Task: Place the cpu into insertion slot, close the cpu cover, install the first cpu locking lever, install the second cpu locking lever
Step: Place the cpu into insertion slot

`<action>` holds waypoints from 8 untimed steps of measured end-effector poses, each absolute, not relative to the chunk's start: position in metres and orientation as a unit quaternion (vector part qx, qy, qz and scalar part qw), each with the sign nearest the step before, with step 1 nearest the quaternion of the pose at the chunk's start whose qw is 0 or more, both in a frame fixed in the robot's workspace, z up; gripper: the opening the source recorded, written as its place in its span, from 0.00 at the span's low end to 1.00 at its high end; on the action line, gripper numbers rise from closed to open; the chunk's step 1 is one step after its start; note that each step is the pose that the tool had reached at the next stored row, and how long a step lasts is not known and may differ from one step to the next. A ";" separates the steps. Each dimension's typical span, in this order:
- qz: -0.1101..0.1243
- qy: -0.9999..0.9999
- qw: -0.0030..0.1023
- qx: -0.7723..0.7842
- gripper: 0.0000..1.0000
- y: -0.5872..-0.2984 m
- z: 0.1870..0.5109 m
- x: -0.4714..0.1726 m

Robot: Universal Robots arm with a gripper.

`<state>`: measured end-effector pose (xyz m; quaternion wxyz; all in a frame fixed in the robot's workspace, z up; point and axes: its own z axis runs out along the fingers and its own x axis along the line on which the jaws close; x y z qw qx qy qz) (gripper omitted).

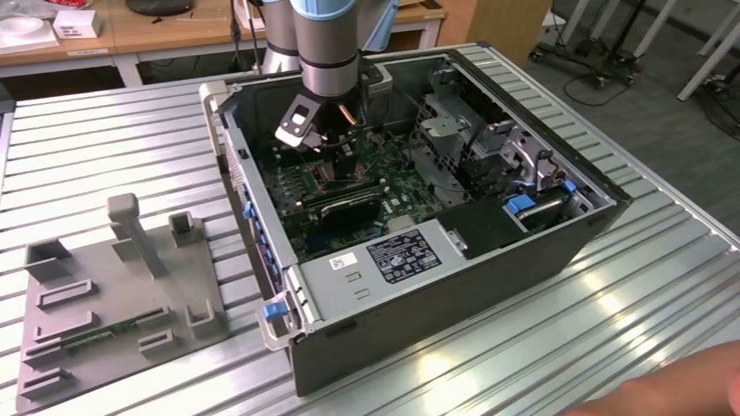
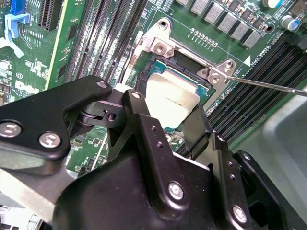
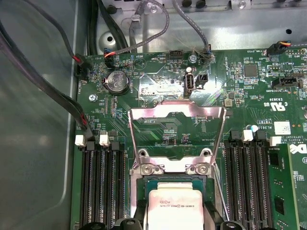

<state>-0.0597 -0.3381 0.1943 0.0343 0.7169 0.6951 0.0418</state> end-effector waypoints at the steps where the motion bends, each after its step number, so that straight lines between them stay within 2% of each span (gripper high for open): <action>1: 0.042 0.695 0.034 0.717 0.54 -0.338 0.194 -0.060; 8: 0.042 0.695 0.034 0.717 0.54 -0.338 0.192 -0.060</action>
